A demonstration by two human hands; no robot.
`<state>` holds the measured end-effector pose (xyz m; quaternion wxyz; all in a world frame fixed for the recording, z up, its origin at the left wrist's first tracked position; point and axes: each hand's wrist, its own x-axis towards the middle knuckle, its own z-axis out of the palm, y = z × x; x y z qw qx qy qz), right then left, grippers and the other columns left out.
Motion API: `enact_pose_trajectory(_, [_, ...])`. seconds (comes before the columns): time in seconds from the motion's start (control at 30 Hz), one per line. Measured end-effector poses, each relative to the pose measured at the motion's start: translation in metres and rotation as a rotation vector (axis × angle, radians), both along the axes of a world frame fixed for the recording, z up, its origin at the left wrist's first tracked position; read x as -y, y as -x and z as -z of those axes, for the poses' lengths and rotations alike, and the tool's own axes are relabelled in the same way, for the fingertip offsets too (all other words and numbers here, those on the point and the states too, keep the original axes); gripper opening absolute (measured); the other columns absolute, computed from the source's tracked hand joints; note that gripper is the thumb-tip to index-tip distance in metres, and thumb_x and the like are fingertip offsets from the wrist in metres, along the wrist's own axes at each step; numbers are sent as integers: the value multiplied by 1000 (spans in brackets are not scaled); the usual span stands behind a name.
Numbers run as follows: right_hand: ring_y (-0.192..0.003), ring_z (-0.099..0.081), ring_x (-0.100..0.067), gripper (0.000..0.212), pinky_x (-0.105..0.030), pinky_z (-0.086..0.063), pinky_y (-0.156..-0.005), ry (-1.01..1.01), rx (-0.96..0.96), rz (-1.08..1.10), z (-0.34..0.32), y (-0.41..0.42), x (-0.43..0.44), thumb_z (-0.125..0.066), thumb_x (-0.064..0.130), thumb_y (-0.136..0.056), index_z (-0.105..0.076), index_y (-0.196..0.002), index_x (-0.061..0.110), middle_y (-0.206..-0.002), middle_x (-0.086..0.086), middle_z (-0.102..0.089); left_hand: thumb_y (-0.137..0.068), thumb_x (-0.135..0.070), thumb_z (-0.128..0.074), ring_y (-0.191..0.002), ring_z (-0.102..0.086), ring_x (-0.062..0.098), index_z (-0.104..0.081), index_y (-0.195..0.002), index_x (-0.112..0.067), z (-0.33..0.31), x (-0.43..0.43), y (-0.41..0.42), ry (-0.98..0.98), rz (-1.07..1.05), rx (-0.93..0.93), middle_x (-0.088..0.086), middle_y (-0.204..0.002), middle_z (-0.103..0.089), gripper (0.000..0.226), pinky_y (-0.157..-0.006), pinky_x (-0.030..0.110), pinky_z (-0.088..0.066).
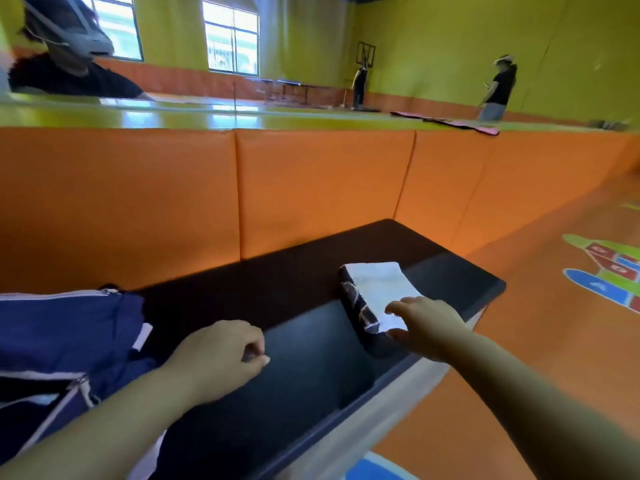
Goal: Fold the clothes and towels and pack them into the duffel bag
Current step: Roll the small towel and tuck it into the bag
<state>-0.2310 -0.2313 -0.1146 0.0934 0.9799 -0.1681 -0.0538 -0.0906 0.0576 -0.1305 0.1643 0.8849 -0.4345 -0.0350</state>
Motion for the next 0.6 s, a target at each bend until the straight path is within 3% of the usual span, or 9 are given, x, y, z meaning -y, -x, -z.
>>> enact_pose_trajectory(0.07, [-126, -43, -25, 60, -38, -44, -93, -25, 18, 63, 17, 2, 24, -52, 50, -91, -32, -142, 27, -143, 0, -43, -83, -46, -58, -77, -55, 2, -59, -79, -31, 15, 21, -1, 14, 8, -80, -16, -83, -56, 15, -69, 22, -47])
enact_pose_trajectory(0.13, [-138, -29, -26, 74, -41, -38, -105, -114, 53, 114, 34, 0, 40, -55, 52, -88, -19, -148, 27, -154, -1, -27, -85, -44, -58, -91, -54, 1, -59, -94, -36, 31, 38, -3, 23, 34, -120, -22, -97, -53, 13, -80, 21, -46])
enact_pose_trajectory(0.27, [-147, -4, -26, 85, -51, -12, -117, -248, 29, 133, 64, -11, 51, -53, 61, -85, -4, -150, 36, -160, 3, -7, -90, -38, -55, -129, -35, 4, -48, -132, -29, 59, 58, -7, -16, 75, -146, -20, -132, -40, 44, -103, 19, -32])
enact_pose_trajectory(0.33, [-145, -11, -27, 80, -57, -10, -115, -203, 34, 148, 74, -17, 44, -51, 60, -86, -10, -149, 36, -158, 2, -16, -91, -39, -53, -137, -25, 7, -45, -136, -29, 67, 61, -9, -58, 54, -158, -15, -145, -33, 47, -110, 22, -24])
enact_pose_trajectory(0.47, [-130, -35, -29, 52, -60, -23, -105, -119, 160, 174, 82, -28, 15, -45, 50, -93, -29, -140, 34, -141, 2, -42, -91, -44, -52, -139, -23, 6, -47, -133, -32, 76, 58, -11, -40, 15, -183, -17, -147, -33, 44, -111, 24, -24])
enact_pose_trajectory(0.6, [-121, -41, -29, 45, -61, -19, -105, -116, 183, 11, 83, -29, -20, -47, 48, -92, -34, -134, 37, -131, 3, -49, -90, -43, -54, -138, -25, 7, -45, -134, -31, 78, 53, -9, -6, 1, -209, -15, -147, -34, 47, -111, 25, -24])
